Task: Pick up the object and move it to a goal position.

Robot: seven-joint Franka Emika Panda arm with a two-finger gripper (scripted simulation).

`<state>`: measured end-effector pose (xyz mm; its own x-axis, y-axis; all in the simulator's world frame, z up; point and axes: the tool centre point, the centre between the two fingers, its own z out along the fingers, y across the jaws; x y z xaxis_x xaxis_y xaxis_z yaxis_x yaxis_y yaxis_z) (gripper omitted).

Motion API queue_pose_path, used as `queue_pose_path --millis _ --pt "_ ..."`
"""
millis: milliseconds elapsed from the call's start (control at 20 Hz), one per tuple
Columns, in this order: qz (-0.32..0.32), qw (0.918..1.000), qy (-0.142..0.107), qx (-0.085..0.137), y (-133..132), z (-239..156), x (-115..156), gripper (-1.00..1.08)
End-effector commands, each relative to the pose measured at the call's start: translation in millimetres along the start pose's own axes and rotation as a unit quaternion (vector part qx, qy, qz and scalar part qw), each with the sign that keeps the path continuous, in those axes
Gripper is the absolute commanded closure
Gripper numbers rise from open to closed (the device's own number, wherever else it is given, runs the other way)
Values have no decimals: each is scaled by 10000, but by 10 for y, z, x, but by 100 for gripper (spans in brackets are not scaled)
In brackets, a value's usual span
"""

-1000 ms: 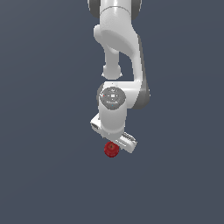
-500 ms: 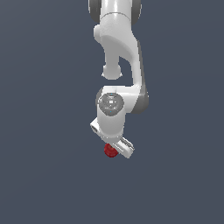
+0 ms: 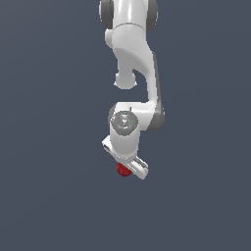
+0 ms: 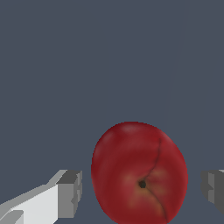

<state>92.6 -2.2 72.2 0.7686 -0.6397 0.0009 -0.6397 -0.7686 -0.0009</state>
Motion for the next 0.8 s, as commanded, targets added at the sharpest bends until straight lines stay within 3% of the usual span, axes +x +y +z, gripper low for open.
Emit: queue_pose_path --millis 0,400,450,750 --pt "8 10000 -5 -5 8 149 -6 -92" --pt "13 10000 -4 -4 -2 260 5 -92" --pt "13 10000 -4 -4 -2 260 5 108" --pt "13 10000 -4 -4 -2 260 5 108"
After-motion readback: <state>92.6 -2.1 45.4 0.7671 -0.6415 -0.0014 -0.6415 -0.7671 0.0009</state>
